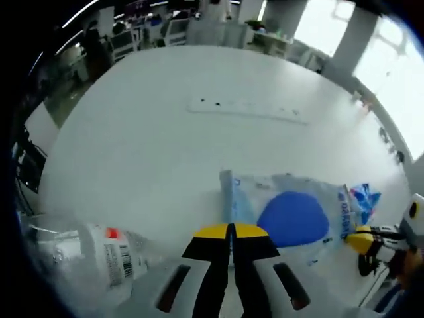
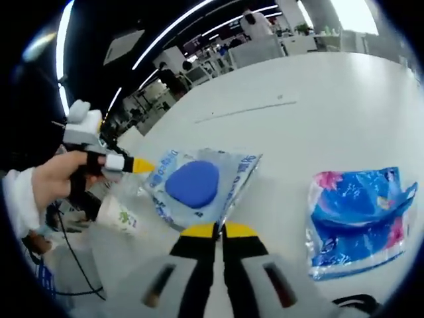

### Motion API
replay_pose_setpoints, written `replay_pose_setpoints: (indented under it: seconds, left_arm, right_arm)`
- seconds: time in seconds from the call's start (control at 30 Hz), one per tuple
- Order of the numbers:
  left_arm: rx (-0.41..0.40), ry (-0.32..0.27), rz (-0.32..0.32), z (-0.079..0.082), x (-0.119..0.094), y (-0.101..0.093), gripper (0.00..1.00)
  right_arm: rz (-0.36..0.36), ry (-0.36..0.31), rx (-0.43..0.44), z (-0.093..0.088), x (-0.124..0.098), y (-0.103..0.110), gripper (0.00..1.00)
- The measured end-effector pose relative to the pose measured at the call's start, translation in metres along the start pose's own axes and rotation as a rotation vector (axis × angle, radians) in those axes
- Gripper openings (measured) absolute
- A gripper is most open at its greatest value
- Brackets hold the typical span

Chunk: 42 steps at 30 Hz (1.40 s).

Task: Arrange the tabletop items into an orderly group along one side of the table until the central work area is clear of visible clutter.

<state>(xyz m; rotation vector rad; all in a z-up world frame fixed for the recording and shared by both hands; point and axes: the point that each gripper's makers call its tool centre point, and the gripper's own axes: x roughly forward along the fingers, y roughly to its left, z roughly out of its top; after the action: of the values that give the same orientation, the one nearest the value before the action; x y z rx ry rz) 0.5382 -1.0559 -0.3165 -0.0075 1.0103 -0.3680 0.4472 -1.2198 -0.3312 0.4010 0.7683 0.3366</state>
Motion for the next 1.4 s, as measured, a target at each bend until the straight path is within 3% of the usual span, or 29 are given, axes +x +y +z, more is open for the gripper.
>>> replay_pose_setpoints:
  seconds: [0.33,0.67,0.93,1.27,1.4]
  left_arm:
    - [-0.01,-0.1,-0.025,0.003,-0.045,-0.022,0.0]
    - [-0.018,-0.142,-0.027,-0.007,-0.066,-0.033,0.0]
    - [-0.017,-0.149,-0.021,-0.014,-0.063,-0.038,0.0]
    - [0.0,-0.112,-0.004,-0.025,-0.043,-0.035,0.0]
    - [0.042,-0.093,0.039,-0.029,-0.031,-0.032,0.0]
  right_arm:
    - [-0.009,-0.069,-0.002,0.018,-0.032,-0.002,0.0]
    - [-0.005,-0.092,-0.006,0.017,-0.05,-0.001,0.0]
    - [-0.014,-0.075,-0.021,0.01,-0.051,-0.007,0.0]
    - [-0.042,-0.058,-0.037,0.001,-0.042,-0.019,0.0]
    - [-0.07,-0.05,-0.03,-0.008,-0.038,-0.026,0.0]
